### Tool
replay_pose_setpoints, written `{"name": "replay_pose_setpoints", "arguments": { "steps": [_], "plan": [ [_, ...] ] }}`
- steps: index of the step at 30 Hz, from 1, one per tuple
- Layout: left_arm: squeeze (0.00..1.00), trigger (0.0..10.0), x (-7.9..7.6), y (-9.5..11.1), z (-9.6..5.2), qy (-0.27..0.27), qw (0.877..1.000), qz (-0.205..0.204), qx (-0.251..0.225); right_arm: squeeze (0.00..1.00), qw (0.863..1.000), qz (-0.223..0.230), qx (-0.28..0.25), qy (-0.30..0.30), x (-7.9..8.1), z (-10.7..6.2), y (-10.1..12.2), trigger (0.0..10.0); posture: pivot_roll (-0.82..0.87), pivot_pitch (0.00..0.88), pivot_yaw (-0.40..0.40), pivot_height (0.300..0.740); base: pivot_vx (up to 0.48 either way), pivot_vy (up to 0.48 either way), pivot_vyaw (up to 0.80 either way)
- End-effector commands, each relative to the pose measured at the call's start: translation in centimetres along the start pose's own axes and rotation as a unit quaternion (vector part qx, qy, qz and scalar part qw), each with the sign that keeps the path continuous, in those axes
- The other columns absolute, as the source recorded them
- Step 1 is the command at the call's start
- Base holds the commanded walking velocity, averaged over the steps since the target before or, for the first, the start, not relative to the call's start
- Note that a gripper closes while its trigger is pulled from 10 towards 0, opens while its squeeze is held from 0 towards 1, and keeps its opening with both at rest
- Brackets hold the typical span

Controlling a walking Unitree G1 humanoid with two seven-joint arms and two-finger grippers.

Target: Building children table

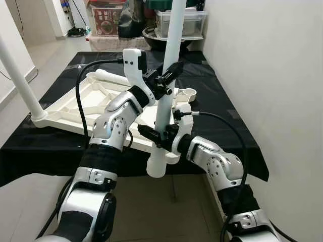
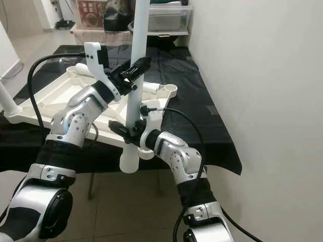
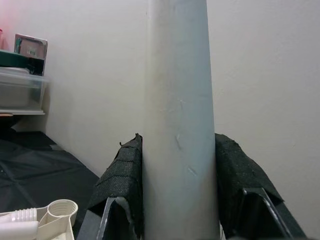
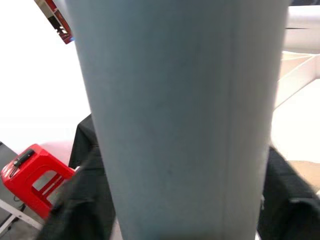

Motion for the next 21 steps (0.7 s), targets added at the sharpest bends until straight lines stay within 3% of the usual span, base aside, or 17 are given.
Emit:
{"name": "replay_pose_setpoints", "arguments": {
  "steps": [1, 21],
  "plan": [
    [0.0, 10.0, -1.66, -0.18, 0.52, -0.023, 0.999, -0.029, -0.01, 0.0, 1.0, -0.006, -0.002, 0.013, 0.96, 0.69, 0.04, 0.0, 0.05, 0.06, -0.024, 0.74, 0.0, 0.0, 0.0],
    [0.0, 10.0, -1.56, -0.4, 0.59, -0.019, 0.999, -0.04, -0.007, 0.0, 1.0, -0.006, -0.001, 0.017, 1.11, 0.86, -0.13, 0.0, 0.06, 0.063, -0.024, 0.74, 0.0, 0.0, 0.0]
  ]
}}
Point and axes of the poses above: a point about 5 cm out from each wrist's last joint towards the gripper, its own z axis pointing out of the wrist towards the gripper, its own y axis along the axis of the wrist's last joint, x = y × z, the point moved 5 cm from there along z, pointing out of the wrist towards the gripper, and after that the axes turned 14 degrees about z, right-handed, at the moved point
